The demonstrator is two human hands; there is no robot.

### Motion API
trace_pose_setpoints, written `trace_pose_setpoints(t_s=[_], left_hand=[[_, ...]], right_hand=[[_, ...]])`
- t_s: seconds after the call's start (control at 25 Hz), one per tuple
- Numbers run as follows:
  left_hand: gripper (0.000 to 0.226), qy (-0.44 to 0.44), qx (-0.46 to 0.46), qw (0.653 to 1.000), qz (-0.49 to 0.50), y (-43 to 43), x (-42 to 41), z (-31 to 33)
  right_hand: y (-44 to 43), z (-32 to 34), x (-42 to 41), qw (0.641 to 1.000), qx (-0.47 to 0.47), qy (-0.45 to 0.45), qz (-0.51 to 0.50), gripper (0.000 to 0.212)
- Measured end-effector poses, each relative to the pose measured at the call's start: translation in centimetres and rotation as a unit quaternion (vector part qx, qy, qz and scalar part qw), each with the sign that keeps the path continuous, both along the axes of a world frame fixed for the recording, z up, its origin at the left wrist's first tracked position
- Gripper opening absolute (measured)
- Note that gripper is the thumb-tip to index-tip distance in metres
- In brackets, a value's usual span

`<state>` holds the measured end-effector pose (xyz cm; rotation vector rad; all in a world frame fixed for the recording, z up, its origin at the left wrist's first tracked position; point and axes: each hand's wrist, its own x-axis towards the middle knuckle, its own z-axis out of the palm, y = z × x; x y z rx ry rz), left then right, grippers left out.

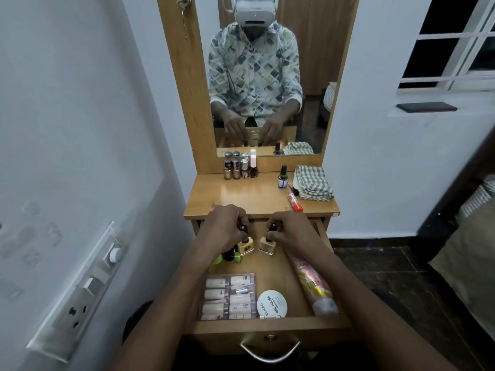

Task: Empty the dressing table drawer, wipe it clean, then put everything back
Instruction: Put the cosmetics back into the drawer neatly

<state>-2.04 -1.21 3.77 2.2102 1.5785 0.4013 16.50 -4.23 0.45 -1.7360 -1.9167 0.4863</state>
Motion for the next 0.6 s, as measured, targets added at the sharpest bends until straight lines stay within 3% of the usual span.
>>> trace_pose_setpoints(t_s=[0.4,0.6], left_hand=[[0.014,0.121,0.044,0.991,-0.047,0.7,1.5,-1.5],[0.017,0.017,0.068,0.997,0.03,1.5,2.5,-1.2]], right_hand=[[0.9,-2.6,-1.4,0.997,-0.017,-0.043,-0.062,0.013],[1.1,-3.2,-0.5,0.994,-0.001,0.001,-0.112,0.008]])
